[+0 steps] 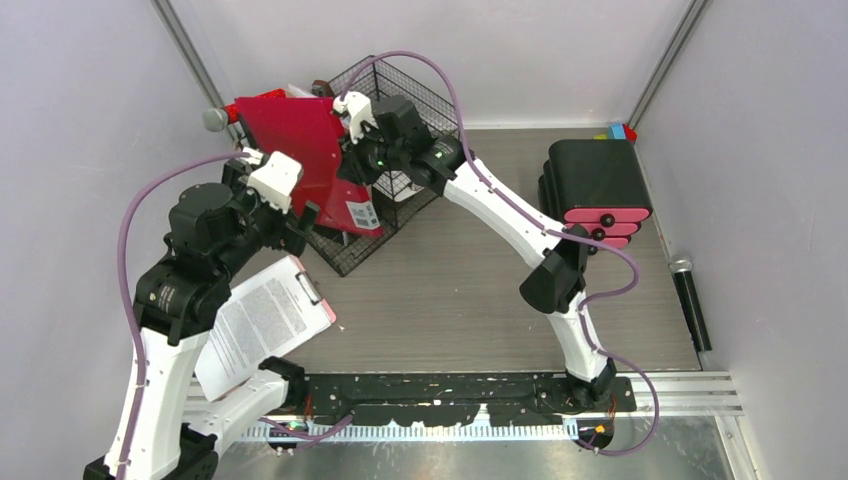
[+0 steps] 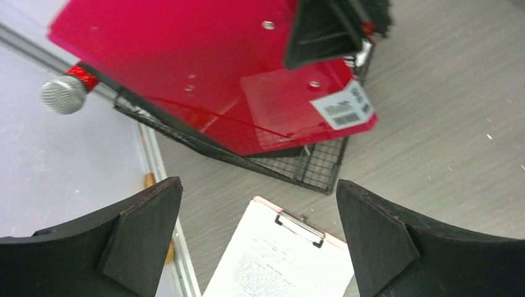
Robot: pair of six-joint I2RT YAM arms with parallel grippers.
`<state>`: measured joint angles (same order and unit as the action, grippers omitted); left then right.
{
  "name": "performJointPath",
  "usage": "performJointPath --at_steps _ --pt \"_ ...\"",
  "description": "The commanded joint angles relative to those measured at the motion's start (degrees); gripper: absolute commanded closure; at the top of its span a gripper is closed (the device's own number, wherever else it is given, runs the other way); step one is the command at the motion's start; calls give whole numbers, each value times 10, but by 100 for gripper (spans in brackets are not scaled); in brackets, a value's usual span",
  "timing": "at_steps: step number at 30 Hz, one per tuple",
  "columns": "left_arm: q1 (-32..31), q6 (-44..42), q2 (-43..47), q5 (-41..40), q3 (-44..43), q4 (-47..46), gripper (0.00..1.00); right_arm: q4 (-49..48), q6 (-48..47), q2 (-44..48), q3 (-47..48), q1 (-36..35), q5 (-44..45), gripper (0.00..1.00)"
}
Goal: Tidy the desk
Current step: Place the folder in the storage box.
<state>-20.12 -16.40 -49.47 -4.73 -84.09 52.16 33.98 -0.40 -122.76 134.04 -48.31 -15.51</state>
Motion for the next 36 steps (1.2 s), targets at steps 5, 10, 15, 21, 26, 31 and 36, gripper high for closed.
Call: performJointPath --at_steps 5,10,15,21,26,31,36 --pt "3 -55 1 134 -14 101 0 -143 43 -15 35 -7 15 100" --pt "3 -30 39 165 36 52 0 -178 27 -30 41 -14 23 100" --pt "3 15 63 159 57 -1 0 -215 28 -48 50 -22 31 100" --pt "3 29 64 162 57 -20 0 -259 33 -64 48 -40 77 100" --pt "3 28 73 170 67 -23 0 -277 39 -69 41 -51 126 100" --pt "3 21 78 174 89 -33 1 -298 24 -74 37 -58 180 100" --pt "3 18 78 181 100 -41 1 -305 14 -86 35 -67 215 100"
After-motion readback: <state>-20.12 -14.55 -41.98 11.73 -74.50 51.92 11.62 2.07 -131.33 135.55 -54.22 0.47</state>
